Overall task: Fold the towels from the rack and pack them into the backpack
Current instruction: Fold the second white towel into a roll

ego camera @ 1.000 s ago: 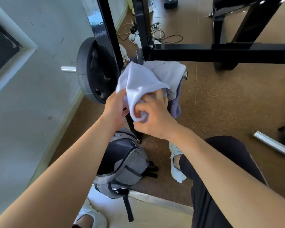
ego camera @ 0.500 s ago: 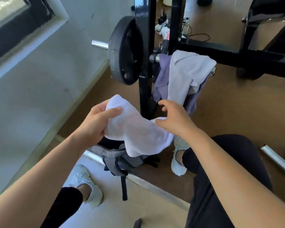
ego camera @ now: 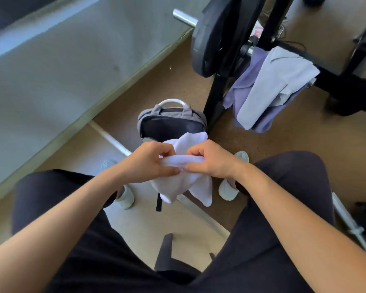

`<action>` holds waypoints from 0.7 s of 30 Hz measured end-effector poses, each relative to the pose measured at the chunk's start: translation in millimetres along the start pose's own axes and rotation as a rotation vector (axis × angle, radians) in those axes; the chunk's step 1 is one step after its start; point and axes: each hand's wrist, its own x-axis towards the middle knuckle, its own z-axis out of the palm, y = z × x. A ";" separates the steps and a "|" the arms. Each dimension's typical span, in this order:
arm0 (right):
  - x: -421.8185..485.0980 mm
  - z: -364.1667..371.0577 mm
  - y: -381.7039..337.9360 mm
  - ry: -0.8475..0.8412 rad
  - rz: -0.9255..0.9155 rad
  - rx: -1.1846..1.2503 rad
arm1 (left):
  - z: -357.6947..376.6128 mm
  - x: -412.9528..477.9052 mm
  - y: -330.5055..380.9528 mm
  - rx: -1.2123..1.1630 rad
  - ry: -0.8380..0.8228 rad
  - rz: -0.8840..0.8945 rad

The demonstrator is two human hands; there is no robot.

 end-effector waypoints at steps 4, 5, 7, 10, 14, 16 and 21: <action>-12.9 17.7 -1.3 0.284 -0.069 -0.042 | -10.5 -29.6 -7.0 0.142 -0.143 -0.112; -14.7 20.0 1.0 0.374 -0.065 -0.076 | -11.0 -35.1 -11.6 0.171 -0.258 -0.181; -16.3 20.0 9.2 0.545 -0.013 -0.134 | -5.3 -45.3 -25.8 0.179 -0.462 -0.297; -16.0 13.3 26.8 0.608 0.137 -0.195 | 14.5 -54.2 -56.5 0.130 -0.519 -0.330; -16.7 19.3 45.4 0.414 0.315 -0.210 | 26.2 -51.4 -76.7 -0.030 -0.212 -0.330; -16.3 21.3 48.5 0.389 0.334 -0.211 | 27.2 -49.6 -80.5 -0.090 -0.108 -0.314; -13.6 5.8 58.7 0.419 0.395 -0.316 | 26.1 -45.5 -107.6 0.071 0.113 -0.386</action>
